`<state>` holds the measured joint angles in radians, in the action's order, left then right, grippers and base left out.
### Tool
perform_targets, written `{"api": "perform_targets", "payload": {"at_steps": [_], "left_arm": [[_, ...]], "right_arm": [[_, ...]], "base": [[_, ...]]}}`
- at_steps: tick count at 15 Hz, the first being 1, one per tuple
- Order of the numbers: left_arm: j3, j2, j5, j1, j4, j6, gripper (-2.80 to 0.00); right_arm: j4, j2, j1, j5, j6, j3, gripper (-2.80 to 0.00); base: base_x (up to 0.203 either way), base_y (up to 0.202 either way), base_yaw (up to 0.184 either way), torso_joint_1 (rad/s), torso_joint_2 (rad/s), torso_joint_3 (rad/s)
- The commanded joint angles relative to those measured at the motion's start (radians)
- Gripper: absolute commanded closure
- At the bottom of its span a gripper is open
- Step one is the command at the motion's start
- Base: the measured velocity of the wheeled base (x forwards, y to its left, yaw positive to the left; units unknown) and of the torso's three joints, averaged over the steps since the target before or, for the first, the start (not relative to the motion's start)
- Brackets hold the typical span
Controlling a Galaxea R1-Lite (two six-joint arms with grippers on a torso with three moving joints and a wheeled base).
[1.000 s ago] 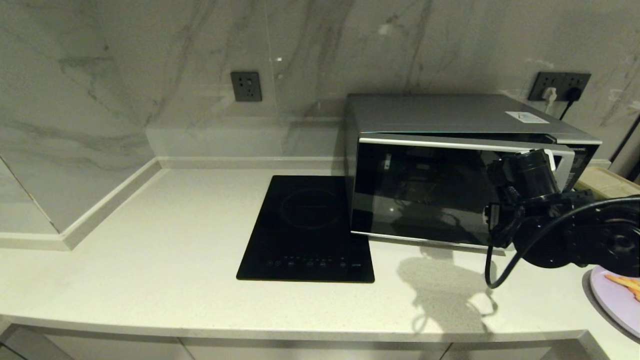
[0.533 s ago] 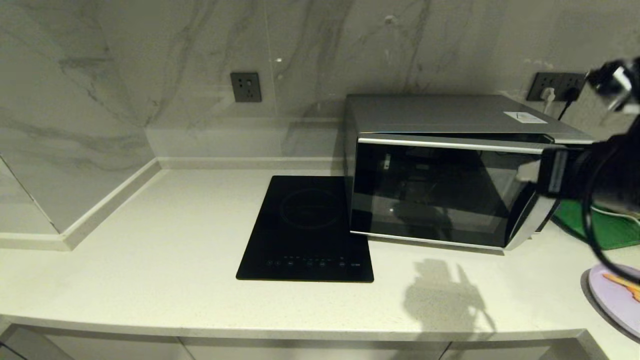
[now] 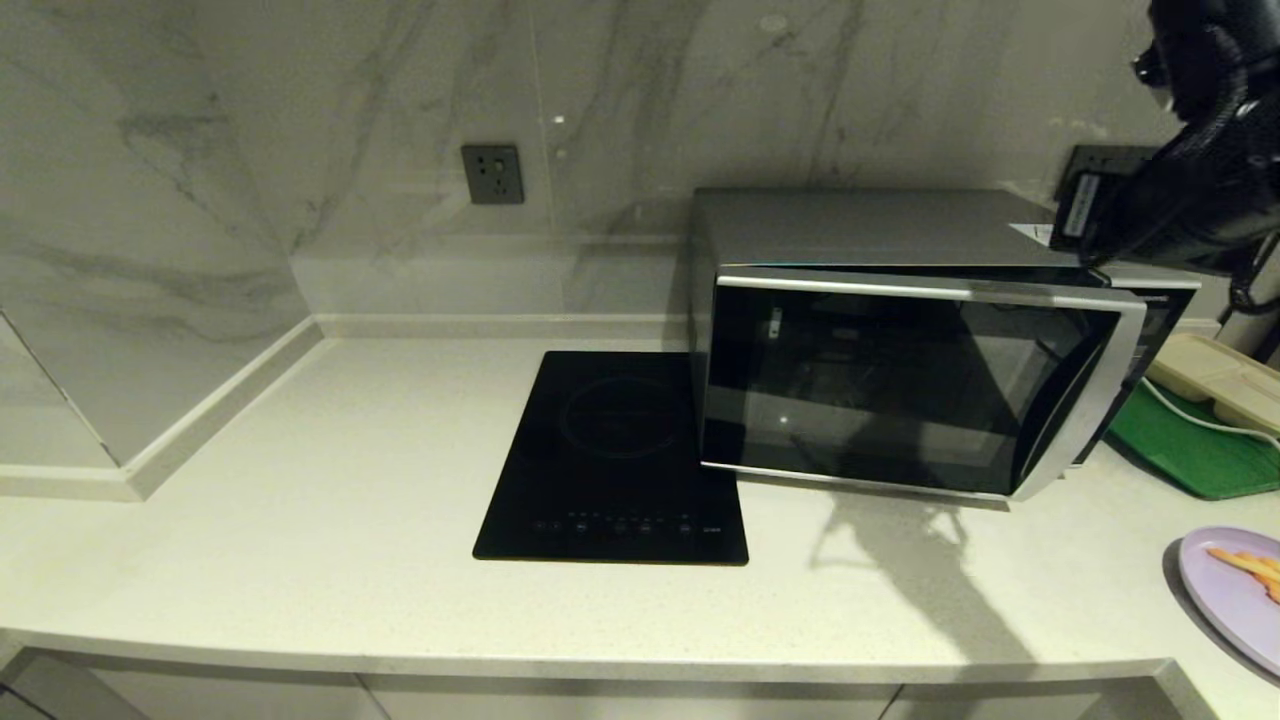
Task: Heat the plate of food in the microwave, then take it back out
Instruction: Open the microwave oven
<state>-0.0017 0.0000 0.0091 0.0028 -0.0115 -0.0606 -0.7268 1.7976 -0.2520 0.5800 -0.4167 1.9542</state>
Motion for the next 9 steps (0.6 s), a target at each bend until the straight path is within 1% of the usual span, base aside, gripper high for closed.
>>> {"api": "perform_targets", "payload": {"at_steps": [1, 4, 6, 9], "left_arm": [[0.0, 0.0, 0.0, 0.0, -0.001, -0.001, 0.0], [0.0, 0.0, 0.0, 0.0, -0.001, -0.001, 0.0], [0.0, 0.0, 0.0, 0.0, -0.001, -0.001, 0.0], [0.0, 0.0, 0.0, 0.0, -0.001, -0.001, 0.0]], "right_arm": [[0.026, 0.122, 0.027, 0.003, -0.003, 0.035, 0.0], [0.052, 0.129, 0.052, -0.005, -0.009, 0.035, 0.0], [0.078, 0.116, 0.064, -0.027, -0.011, 0.035, 0.0], [0.081, 0.112, 0.079, -0.043, -0.014, 0.034, 0.0]], "base": [[0.0, 0.0, 0.0, 0.0, 0.0, 0.0], [0.0, 0.0, 0.0, 0.0, 0.0, 0.0], [0.0, 0.0, 0.0, 0.0, 0.0, 0.0], [0.0, 0.0, 0.0, 0.0, 0.0, 0.0]]}}
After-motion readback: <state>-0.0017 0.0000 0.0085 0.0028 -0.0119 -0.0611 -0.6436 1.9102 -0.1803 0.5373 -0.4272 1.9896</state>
